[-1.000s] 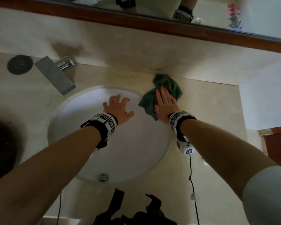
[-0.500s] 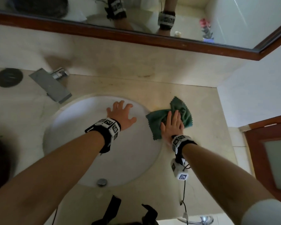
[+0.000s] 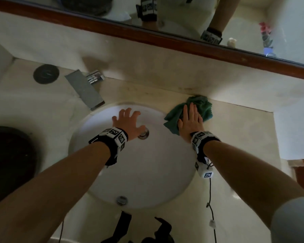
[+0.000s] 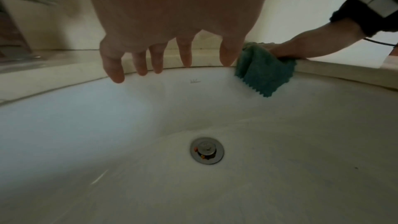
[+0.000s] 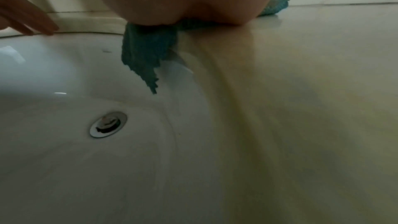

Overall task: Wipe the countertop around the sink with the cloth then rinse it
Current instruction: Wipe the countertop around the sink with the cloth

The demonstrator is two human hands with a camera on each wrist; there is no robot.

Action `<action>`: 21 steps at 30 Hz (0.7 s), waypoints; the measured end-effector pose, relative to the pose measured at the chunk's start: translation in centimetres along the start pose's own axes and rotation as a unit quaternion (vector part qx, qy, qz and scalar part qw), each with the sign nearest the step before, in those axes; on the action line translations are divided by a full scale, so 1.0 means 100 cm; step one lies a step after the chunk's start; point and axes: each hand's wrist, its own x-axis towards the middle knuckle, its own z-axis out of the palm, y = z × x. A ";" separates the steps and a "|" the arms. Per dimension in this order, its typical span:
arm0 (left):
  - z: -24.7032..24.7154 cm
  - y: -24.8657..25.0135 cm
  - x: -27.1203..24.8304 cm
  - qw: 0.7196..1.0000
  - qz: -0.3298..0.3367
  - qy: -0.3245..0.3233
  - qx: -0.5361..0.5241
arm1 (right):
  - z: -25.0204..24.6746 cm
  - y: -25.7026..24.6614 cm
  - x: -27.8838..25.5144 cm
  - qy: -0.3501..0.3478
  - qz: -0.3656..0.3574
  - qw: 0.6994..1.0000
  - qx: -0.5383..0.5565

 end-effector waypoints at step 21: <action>-0.035 -0.146 -0.051 0.984 -0.074 0.156 -0.036 | -0.012 -0.220 0.050 0.046 -0.261 0.964 0.025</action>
